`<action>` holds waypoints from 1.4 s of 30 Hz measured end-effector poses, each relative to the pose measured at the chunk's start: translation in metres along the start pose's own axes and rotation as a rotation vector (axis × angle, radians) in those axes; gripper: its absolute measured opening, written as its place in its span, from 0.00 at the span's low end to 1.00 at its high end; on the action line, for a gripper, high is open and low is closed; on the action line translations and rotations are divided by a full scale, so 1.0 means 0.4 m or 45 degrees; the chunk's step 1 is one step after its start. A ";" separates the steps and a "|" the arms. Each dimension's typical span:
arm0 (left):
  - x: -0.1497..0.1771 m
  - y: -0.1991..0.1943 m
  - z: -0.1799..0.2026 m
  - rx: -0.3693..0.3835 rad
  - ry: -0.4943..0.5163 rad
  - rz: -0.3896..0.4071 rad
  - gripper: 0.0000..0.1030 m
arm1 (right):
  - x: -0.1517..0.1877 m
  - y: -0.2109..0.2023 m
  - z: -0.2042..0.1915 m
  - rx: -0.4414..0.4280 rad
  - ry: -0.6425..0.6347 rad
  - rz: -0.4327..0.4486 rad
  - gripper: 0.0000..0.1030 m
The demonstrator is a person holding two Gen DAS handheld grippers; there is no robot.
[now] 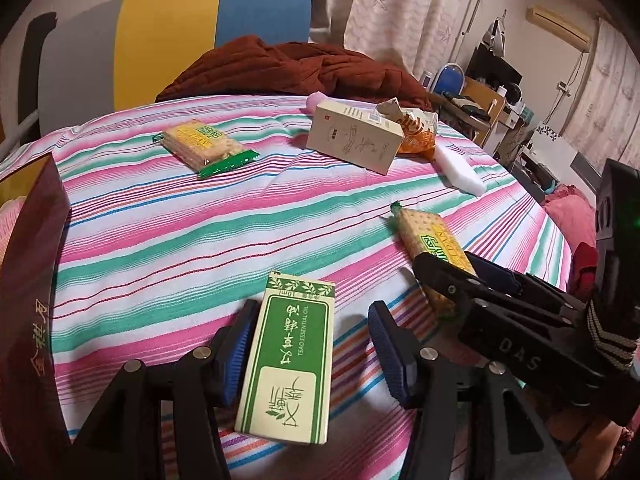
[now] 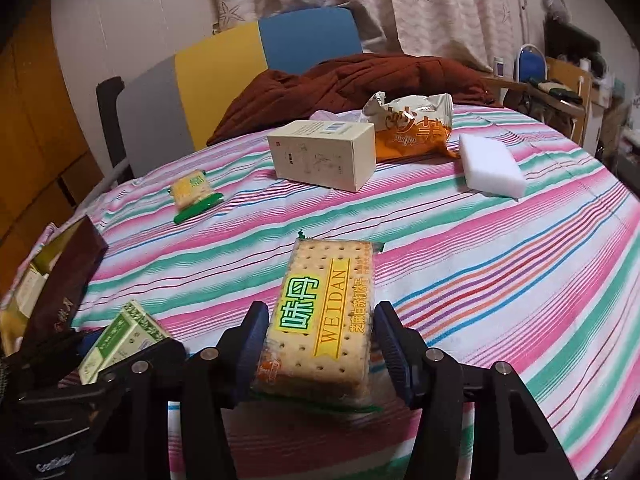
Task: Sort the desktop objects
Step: 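Carry the cracker pack and green box over the gold tray with both grippers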
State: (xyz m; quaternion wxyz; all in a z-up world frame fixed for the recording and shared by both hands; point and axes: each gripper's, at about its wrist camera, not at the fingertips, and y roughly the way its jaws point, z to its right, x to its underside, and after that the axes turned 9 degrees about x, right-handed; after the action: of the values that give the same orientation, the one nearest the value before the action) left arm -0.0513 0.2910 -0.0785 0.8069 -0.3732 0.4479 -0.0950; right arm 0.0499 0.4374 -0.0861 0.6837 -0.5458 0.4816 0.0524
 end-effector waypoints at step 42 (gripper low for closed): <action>0.145 -0.412 -0.062 0.088 -0.171 0.314 0.35 | 0.069 -0.234 -0.262 -0.461 -0.136 -0.003 0.50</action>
State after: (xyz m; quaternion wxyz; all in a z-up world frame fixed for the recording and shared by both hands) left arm -0.0076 0.1342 -0.0110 0.8530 -0.2929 0.4318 0.0146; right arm 0.0575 0.3041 -0.0347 0.5989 -0.6570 0.4266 0.1662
